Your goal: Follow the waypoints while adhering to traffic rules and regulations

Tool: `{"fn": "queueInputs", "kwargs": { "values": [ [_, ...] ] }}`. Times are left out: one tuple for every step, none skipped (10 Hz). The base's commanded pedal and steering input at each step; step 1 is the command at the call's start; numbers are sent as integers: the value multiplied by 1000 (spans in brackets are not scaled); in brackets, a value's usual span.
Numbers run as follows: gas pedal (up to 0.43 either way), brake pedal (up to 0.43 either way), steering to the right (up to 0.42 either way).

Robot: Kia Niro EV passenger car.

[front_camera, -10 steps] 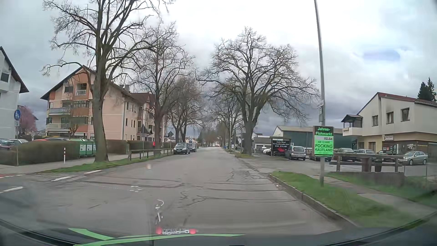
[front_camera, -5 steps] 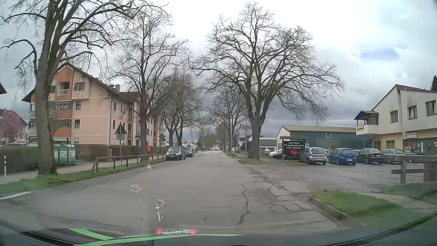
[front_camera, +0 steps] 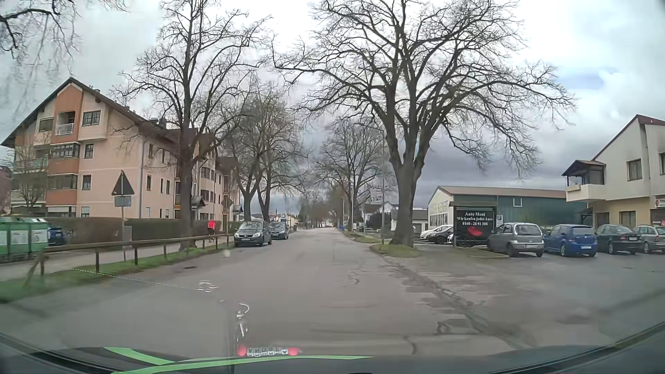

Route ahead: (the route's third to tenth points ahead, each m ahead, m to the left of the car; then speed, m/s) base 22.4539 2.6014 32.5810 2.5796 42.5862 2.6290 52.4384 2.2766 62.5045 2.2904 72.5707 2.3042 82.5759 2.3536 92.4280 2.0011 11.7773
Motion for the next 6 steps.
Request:
{"fn": "queueInputs", "kwargs": {
  "values": [
    [118,0,4],
    [118,0,4],
    [118,0,4],
    [118,0,4],
    [118,0,4],
    [118,0,4]
  ]
}}
